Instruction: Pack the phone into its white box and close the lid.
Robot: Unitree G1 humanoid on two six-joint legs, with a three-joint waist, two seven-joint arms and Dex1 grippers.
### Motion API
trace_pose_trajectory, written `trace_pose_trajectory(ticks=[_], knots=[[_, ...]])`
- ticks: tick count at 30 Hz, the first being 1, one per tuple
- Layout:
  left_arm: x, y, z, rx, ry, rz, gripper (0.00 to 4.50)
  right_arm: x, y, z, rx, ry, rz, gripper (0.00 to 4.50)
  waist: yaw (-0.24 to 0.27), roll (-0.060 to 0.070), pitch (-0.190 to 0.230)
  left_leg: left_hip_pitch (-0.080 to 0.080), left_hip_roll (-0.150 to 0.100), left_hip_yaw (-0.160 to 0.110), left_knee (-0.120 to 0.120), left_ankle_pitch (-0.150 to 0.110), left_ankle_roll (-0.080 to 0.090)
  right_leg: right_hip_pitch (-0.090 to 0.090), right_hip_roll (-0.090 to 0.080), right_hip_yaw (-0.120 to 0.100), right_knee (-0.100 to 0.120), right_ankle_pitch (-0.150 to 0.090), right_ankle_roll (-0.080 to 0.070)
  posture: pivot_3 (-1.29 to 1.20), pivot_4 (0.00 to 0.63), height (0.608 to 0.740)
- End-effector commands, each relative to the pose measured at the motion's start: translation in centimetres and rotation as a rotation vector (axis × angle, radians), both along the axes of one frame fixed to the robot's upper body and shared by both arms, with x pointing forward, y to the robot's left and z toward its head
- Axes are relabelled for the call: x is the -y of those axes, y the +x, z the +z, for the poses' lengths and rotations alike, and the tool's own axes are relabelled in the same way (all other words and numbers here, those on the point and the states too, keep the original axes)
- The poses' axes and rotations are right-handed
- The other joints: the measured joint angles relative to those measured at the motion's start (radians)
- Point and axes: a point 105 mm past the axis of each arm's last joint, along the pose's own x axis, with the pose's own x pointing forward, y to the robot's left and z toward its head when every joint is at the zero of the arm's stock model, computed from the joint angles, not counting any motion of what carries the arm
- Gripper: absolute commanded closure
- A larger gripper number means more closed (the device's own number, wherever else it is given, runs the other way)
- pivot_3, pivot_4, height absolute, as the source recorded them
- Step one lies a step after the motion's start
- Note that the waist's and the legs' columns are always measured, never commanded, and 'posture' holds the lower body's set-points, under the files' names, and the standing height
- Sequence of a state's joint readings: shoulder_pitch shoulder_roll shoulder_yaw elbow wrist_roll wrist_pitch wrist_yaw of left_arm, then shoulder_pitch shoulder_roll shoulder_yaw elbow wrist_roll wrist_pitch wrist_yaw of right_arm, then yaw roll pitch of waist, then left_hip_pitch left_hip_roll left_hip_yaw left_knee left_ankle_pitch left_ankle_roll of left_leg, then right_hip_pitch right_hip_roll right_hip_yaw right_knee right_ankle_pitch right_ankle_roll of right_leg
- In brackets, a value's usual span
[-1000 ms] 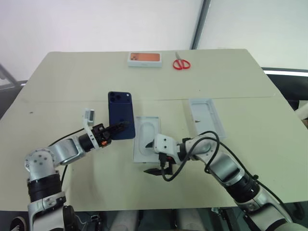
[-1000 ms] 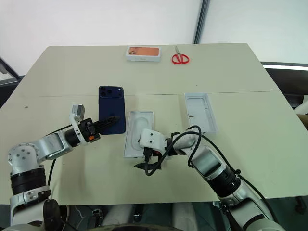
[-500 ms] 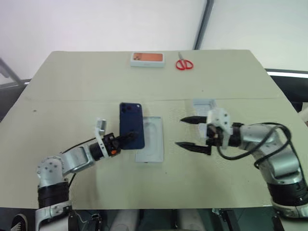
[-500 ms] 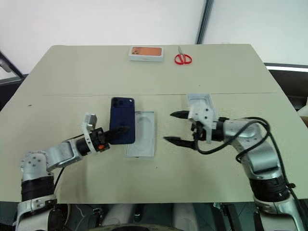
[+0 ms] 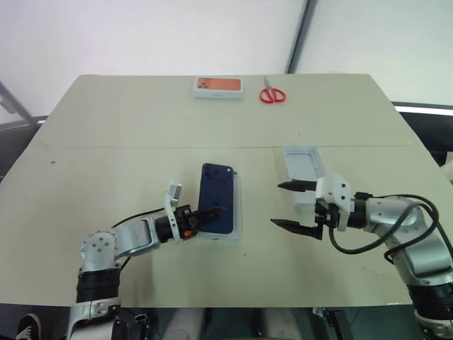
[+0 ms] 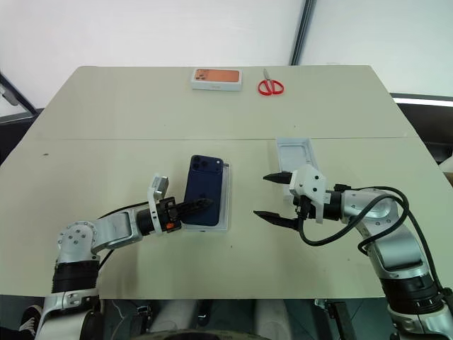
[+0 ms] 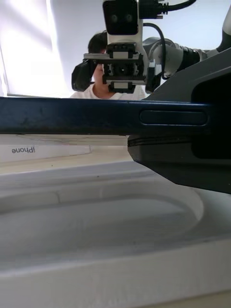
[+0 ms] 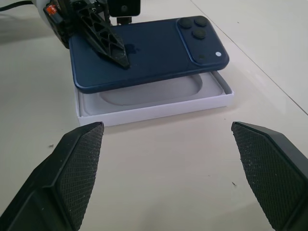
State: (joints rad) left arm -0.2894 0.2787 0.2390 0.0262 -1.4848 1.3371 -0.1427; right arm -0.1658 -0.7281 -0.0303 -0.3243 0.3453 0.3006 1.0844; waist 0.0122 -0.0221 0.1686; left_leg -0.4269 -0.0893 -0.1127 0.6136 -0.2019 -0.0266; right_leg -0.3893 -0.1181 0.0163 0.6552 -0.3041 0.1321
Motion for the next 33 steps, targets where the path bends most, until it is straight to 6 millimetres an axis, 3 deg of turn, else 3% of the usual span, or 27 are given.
trace_pose_trajectory(ticks=[1, 7, 20, 33], knots=[[0.2, 0.2, 1.3, 0.040, -0.044, -0.005, 3.24, -0.2, 0.1, 0.5, 0.036, -0.003, 0.009, 0.00, 0.000, 0.000, 0.000, 0.000, 0.000, 0.000, 0.000, 0.000, 0.000, 0.000, 0.000, 0.000, 0.000, 0.000, 0.000, 0.00, 0.150, 0.740], [0.2, 0.0, 1.1, 0.074, 0.028, -0.001, 0.08, -0.4, 0.5, 0.4, 0.026, 0.005, 0.010, 0.00, 0.000, 0.001, 0.000, 0.000, 0.000, 0.000, 0.000, 0.000, 0.000, 0.001, 0.000, 0.000, 0.000, 0.000, 0.000, 0.00, 0.150, 0.740], [-1.5, 0.5, 4.5, 0.206, 0.089, -0.059, 0.08, -1.2, 1.3, 0.4, 0.037, 0.007, 0.015, 0.00, -0.001, 0.001, 0.000, 0.000, 0.000, 0.000, 0.000, 0.000, 0.000, 0.000, 0.000, 0.000, 0.000, 0.000, 0.000, 0.00, 0.150, 0.740], [-2.1, -0.5, 4.2, 0.233, 0.152, -0.107, 0.08, -2.0, 1.8, 0.3, 0.050, 0.000, 0.032, 0.00, -0.001, 0.001, 0.000, 0.000, 0.000, 0.000, 0.000, 0.000, 0.000, 0.000, 0.000, 0.000, 0.000, 0.000, 0.000, 0.00, 0.150, 0.740]])
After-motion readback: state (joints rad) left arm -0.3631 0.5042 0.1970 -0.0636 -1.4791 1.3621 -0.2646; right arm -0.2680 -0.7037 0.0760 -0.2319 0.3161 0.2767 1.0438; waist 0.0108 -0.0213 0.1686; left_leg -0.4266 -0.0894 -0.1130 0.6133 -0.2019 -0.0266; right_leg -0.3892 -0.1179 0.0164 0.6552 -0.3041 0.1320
